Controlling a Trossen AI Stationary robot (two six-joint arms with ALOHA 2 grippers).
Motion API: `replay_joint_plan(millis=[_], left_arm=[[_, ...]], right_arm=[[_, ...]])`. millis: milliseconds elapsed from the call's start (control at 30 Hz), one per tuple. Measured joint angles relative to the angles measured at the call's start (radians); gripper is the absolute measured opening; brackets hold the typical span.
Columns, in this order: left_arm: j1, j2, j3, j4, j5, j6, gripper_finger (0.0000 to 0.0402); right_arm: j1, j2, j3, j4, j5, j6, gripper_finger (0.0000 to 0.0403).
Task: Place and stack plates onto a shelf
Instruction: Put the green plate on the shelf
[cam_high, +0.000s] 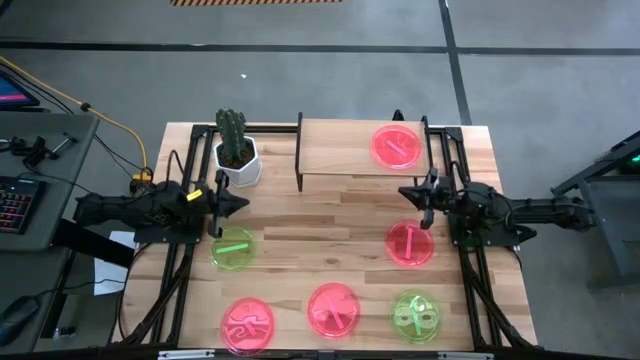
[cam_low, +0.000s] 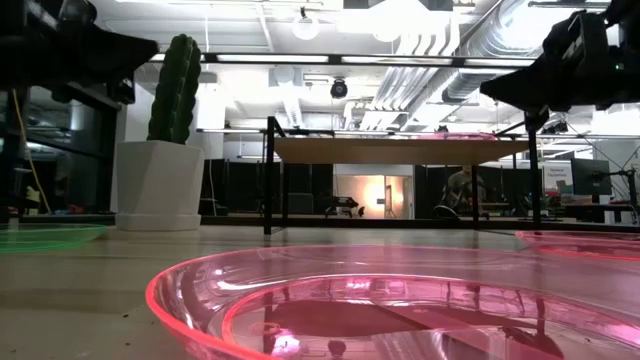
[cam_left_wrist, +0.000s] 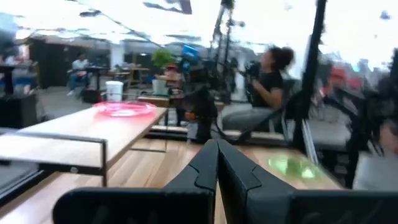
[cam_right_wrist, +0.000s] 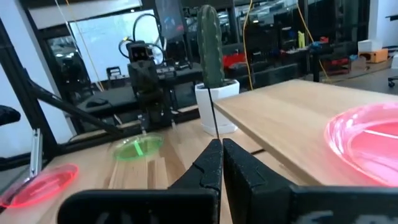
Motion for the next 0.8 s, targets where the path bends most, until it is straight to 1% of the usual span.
replay_joint_plan(millis=[67, 133, 233, 300, 433, 533, 667, 800], left_arm=[[0.000, 0.021, 0.000, 0.006, -0.030, -0.018, 0.0010], [0.000, 0.054, 0.002, 0.003, -0.054, -0.029, 0.0027], [0.000, 0.129, 0.030, -0.006, -0.063, -0.063, 0.0063], [0.000, 0.193, 0.071, -0.025, -0.055, -0.081, 0.0089], [0.000, 0.355, 0.212, -0.207, -0.038, -0.110, 0.0136], [0.000, 0.507, 0.343, -0.383, 0.022, -0.105, 0.0157], [0.000, 0.709, 0.488, -0.581, 0.106, -0.045, 0.0165], [0.000, 0.882, 0.553, -0.645, 0.140, -0.013, 0.0164]], right_arm=[[0.000, 0.000, 0.008, 0.009, 0.000, -0.001, 0.0000], [0.000, -0.001, 0.010, 0.013, -0.001, -0.008, 0.0000], [0.000, 0.000, 0.010, 0.010, -0.001, -0.009, 0.0000], [0.000, 0.000, 0.010, 0.011, -0.001, -0.012, 0.0000], [0.000, 0.000, 0.010, 0.011, 0.000, -0.019, 0.0000], [0.000, 0.000, 0.010, 0.011, 0.000, -0.019, 0.0000], [0.000, 0.000, 0.010, 0.011, 0.000, -0.019, 0.0000], [0.000, 0.000, 0.010, 0.007, -0.001, -0.019, 0.0000]])
